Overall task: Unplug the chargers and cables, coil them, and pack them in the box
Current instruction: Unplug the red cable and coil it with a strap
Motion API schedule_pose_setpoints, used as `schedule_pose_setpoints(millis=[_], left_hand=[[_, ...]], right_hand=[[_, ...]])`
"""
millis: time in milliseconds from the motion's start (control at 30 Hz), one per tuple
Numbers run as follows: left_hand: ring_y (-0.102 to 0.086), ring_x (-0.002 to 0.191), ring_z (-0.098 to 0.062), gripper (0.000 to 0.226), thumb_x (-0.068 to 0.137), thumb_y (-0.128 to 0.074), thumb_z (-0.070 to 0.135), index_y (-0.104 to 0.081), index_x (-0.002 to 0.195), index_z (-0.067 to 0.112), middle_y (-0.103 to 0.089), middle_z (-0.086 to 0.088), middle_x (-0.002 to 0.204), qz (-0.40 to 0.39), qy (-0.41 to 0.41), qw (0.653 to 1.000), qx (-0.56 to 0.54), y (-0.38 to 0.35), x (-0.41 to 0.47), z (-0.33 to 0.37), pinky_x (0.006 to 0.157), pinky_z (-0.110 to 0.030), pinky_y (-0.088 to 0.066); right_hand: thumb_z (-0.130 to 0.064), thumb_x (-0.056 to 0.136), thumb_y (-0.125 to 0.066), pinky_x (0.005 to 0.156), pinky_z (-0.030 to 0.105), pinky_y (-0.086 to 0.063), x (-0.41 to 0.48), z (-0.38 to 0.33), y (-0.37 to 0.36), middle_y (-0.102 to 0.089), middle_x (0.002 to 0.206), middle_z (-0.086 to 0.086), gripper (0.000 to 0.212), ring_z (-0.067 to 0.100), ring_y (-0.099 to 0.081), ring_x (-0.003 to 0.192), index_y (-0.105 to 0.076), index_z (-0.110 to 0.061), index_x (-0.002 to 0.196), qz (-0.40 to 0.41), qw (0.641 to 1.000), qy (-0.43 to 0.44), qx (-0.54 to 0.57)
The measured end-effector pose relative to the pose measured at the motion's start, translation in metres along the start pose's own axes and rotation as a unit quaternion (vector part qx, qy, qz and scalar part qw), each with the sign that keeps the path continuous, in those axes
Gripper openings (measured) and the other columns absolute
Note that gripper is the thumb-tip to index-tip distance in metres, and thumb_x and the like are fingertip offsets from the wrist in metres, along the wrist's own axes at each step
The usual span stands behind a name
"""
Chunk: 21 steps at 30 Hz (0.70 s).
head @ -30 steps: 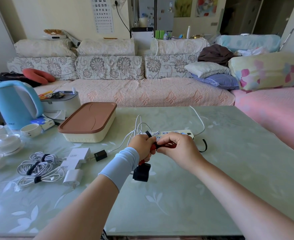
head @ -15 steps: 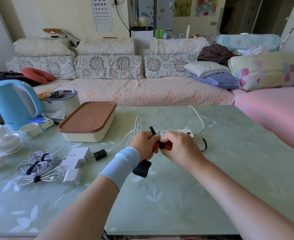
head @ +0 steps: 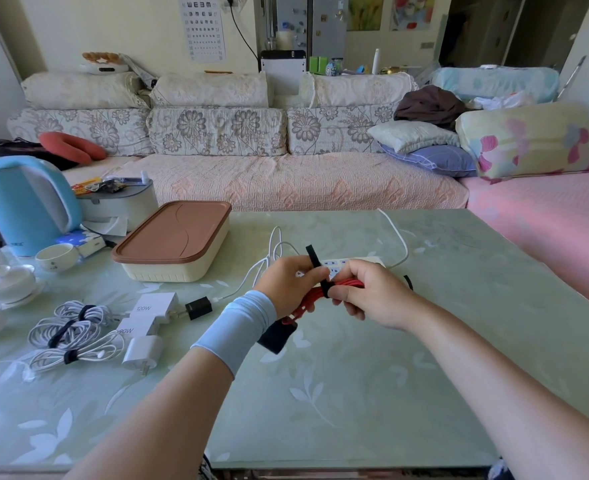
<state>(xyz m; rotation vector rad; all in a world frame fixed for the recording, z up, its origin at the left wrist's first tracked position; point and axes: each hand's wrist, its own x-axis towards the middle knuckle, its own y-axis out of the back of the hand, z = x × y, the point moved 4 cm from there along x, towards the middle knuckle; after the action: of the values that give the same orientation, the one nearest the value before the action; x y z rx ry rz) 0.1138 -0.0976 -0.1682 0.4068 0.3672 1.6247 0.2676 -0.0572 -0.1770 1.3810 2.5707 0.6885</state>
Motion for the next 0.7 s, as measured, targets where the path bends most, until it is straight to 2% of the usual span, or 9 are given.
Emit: schedule_pose_setpoints(millis=[67, 167, 267, 333, 400, 467, 533, 633, 700], left_hand=[[-0.046, 0.042, -0.024, 0.024, 0.093, -0.061, 0.033, -0.067, 0.081, 0.014, -0.066, -0.017, 0.06, -0.022, 0.017, 0.998, -0.052, 0.004, 0.0, -0.003, 0.045, -0.029, -0.041], [-0.047, 0.043, -0.024, 0.023, 0.089, -0.067, 0.035, -0.072, 0.072, 0.02, -0.067, -0.017, 0.061, -0.027, 0.019, 0.996, -0.087, 0.01, 0.0, -0.005, 0.045, -0.027, -0.043], [-0.049, 0.042, -0.022, 0.02, 0.081, -0.073, 0.042, -0.075, 0.075, 0.022, -0.066, -0.015, 0.059, -0.023, 0.031, 0.994, -0.105, 0.012, 0.001, -0.009, 0.046, -0.025, -0.042], [-0.047, 0.043, -0.022, 0.027, 0.071, -0.076, 0.049, -0.076, 0.078, 0.023, -0.064, -0.014, 0.058, -0.029, 0.045, 0.992, -0.118, 0.012, 0.001, -0.011, 0.046, -0.024, -0.041], [-0.046, 0.044, -0.023, 0.031, 0.066, -0.077, 0.05, -0.072, 0.079, 0.022, -0.063, -0.012, 0.058, -0.04, 0.054, 0.988, -0.136, 0.011, 0.002, -0.013, 0.046, -0.025, -0.039], [-0.05, 0.045, -0.024, 0.034, 0.071, -0.079, 0.042, -0.064, 0.089, 0.018, -0.065, -0.006, 0.063, -0.034, 0.052, 0.987, -0.151, 0.01, 0.005, -0.014, 0.044, -0.025, -0.039], [-0.054, 0.047, -0.025, 0.032, 0.077, -0.078, 0.036, -0.058, 0.091, 0.016, -0.067, -0.002, 0.067, -0.014, 0.035, 0.99, -0.135, 0.01, 0.007, -0.012, 0.043, -0.026, -0.04], [-0.059, 0.054, -0.027, 0.025, 0.076, -0.078, 0.046, -0.068, 0.073, 0.024, -0.069, -0.009, 0.063, 0.018, 0.022, 0.998, -0.055, 0.012, 0.006, -0.009, 0.05, -0.034, -0.048], [-0.057, 0.051, -0.025, 0.024, 0.077, -0.073, 0.052, -0.073, 0.071, 0.029, -0.068, -0.01, 0.058, 0.026, 0.022, 0.999, -0.009, 0.014, 0.004, -0.007, 0.052, -0.035, -0.051]], right_hand=[[-0.013, 0.088, -0.071, 0.056, 0.029, -0.048, 0.0, -0.001, -0.002, -0.066, 0.069, -0.007, 0.012, 0.009, -0.056, 0.056, -0.06, -0.018, 0.088, 0.014, 0.999, 0.026, -0.04], [-0.02, 0.086, -0.074, 0.064, 0.027, -0.049, -0.003, -0.005, -0.002, -0.064, 0.074, -0.008, 0.016, 0.004, -0.056, 0.061, -0.059, -0.024, 0.088, 0.041, 0.993, 0.068, -0.091], [-0.019, 0.085, -0.076, 0.062, 0.014, -0.04, -0.004, -0.015, -0.004, -0.061, 0.069, -0.024, 0.02, -0.003, -0.053, 0.062, -0.057, -0.024, 0.086, 0.058, 0.983, 0.124, -0.126], [-0.017, 0.084, -0.077, 0.061, 0.011, -0.037, -0.005, -0.017, -0.006, -0.059, 0.069, -0.034, 0.021, -0.005, -0.054, 0.063, -0.057, -0.024, 0.086, 0.058, 0.98, 0.137, -0.128], [-0.016, 0.083, -0.078, 0.06, 0.016, -0.042, -0.005, -0.015, -0.007, -0.062, 0.065, -0.023, 0.023, -0.001, -0.054, 0.058, -0.057, -0.026, 0.083, 0.066, 0.985, 0.127, -0.097], [-0.015, 0.081, -0.08, 0.059, 0.023, -0.046, -0.005, -0.011, -0.006, -0.061, 0.061, -0.009, 0.023, 0.006, -0.053, 0.054, -0.06, -0.026, 0.081, 0.08, 0.991, 0.103, -0.038], [-0.011, 0.079, -0.08, 0.056, 0.023, -0.047, -0.005, -0.009, -0.006, -0.062, 0.061, 0.0, 0.021, 0.01, -0.054, 0.052, -0.062, -0.022, 0.08, 0.089, 0.992, 0.089, 0.004], [-0.006, 0.078, -0.08, 0.053, 0.025, -0.048, -0.003, -0.008, -0.006, -0.065, 0.063, 0.005, 0.019, 0.013, -0.055, 0.05, -0.064, -0.016, 0.079, 0.087, 0.992, 0.079, 0.048], [-0.003, 0.079, -0.079, 0.05, 0.027, -0.047, -0.001, -0.008, -0.006, -0.066, 0.063, 0.003, 0.018, 0.016, -0.054, 0.048, -0.063, -0.011, 0.08, 0.085, 0.991, 0.07, 0.08]])
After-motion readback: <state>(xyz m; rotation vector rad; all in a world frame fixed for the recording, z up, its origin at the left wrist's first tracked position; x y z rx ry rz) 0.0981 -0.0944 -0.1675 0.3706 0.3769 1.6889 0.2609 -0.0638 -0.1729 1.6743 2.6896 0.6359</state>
